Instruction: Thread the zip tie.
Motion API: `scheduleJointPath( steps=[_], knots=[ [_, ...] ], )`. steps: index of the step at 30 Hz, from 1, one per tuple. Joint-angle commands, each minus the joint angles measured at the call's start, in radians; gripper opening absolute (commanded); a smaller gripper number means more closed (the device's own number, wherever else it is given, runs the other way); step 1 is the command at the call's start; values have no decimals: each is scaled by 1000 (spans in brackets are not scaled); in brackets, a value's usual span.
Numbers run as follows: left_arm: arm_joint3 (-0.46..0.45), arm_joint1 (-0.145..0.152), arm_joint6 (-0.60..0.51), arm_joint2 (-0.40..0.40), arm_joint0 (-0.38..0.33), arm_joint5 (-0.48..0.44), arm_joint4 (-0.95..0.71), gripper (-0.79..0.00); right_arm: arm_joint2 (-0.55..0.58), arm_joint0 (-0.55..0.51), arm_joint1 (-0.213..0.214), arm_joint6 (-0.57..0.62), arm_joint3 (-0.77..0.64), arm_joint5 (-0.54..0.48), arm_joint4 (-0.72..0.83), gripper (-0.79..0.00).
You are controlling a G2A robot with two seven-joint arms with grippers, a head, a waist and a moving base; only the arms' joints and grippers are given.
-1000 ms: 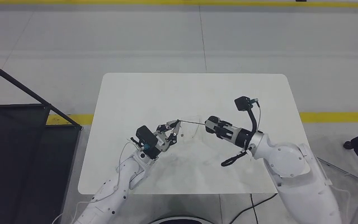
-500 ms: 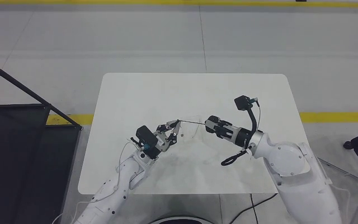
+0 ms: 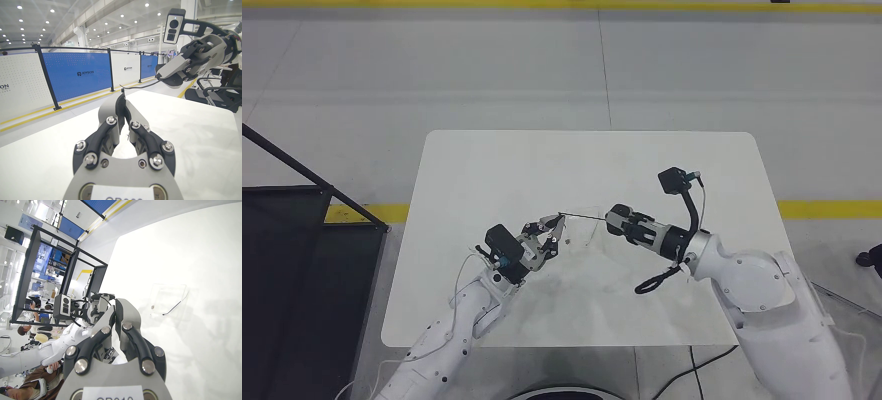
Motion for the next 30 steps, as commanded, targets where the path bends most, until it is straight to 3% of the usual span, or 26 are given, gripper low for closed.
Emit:
scheduleJointPath(
  steps=[1,30],
  knots=[
    [0,0,0,0,0,0,0,-785,0,0,0,1,-1,2,-3,-785],
    [0,0,0,0,0,0,0,-785,28,-34,5,-4,7,-31,15,-785]
  ],
)
